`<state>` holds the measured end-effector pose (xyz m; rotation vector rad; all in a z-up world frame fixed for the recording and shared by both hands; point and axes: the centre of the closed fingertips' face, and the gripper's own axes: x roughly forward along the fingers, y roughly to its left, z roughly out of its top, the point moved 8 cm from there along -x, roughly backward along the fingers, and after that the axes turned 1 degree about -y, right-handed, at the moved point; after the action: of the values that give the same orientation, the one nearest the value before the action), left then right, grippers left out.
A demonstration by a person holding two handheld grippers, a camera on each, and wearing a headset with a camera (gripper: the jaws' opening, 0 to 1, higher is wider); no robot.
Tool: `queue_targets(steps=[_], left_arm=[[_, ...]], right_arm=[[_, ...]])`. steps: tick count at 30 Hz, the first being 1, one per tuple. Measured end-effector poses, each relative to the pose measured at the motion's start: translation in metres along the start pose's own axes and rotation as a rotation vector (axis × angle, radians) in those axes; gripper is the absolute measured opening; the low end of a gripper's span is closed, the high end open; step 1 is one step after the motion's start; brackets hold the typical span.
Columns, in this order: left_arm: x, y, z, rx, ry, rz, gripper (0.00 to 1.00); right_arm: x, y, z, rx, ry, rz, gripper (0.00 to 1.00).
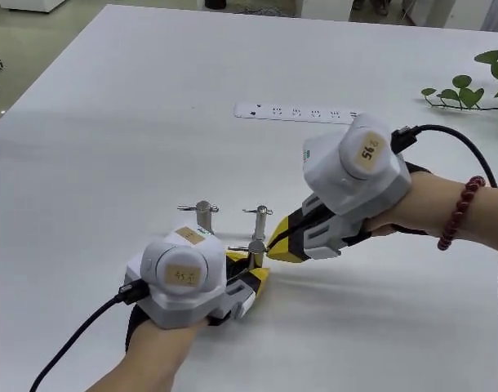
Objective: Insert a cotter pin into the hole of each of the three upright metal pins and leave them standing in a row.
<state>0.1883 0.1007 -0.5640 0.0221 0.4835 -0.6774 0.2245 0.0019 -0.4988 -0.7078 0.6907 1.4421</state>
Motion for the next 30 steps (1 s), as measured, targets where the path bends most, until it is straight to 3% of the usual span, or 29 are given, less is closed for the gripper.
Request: queue_targets(steps=[11, 14, 19, 30], left_arm=[[0.0, 0.0, -0.001, -0.006, 0.007, 0.005, 0.12], [0.0, 0.001, -0.003, -0.006, 0.031, 0.01, 0.12], [-0.003, 0.005, -0.003, 0.002, 0.036, 0.022, 0.23], [-0.012, 0.006, 0.003, 0.025, 0.03, 0.015, 0.32]], right_arm=[[0.001, 0.0, 0.0, -0.019, -0.001, 0.001, 0.0], [0.001, 0.0, 0.0, -0.013, -0.003, -0.001, 0.0], [0.002, 0.001, 0.0, -0.008, -0.001, -0.006, 0.04], [0.004, 0.001, 0.007, 0.047, -0.044, -0.014, 0.14]])
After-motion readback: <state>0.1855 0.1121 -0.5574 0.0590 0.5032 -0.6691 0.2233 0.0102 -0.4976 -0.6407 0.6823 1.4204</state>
